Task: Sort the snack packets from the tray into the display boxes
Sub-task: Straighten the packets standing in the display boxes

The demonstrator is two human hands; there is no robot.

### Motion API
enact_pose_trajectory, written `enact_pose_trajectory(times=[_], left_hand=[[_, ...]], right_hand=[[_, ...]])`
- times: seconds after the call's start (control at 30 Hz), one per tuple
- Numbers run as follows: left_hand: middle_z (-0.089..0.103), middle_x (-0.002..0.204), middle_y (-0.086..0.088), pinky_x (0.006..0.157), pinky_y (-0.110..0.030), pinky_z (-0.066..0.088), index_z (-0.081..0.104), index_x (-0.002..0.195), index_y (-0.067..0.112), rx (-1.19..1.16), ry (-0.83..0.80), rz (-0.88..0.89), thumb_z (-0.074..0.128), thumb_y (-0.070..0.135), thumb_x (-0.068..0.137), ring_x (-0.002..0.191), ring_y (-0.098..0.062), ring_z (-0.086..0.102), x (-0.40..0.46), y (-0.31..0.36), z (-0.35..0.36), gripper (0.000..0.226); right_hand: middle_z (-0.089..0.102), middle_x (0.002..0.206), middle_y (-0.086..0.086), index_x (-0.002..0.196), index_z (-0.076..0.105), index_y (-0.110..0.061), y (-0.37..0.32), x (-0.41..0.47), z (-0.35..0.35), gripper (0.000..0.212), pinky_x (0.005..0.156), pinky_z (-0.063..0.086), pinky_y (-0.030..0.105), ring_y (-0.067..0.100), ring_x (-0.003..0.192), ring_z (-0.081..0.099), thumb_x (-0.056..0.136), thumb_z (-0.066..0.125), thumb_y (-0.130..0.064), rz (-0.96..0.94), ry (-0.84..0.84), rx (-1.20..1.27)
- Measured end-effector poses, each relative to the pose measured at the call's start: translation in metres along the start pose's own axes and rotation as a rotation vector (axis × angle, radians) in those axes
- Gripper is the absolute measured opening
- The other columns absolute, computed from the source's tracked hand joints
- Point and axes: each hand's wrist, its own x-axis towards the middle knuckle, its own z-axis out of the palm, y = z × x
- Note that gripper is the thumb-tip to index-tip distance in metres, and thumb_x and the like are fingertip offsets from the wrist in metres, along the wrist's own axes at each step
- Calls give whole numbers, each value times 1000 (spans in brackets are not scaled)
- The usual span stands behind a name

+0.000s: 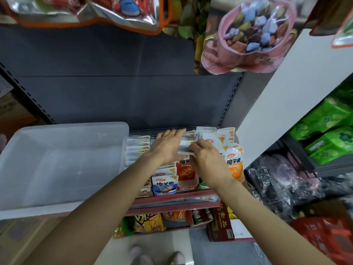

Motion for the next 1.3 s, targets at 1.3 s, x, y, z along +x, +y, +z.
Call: enact_pose_trajectory(times=[1.3], left_hand=[[-4,159,9,117,-35,7,6,150,29,18,21,220,32,44,99,145,-9,6,-8,-29,0,59]], right_hand=[[52,128,21,149,6,-12,-43,2,46,76,92,44,43,39,115,51,88,52,-6,698,-107,608]])
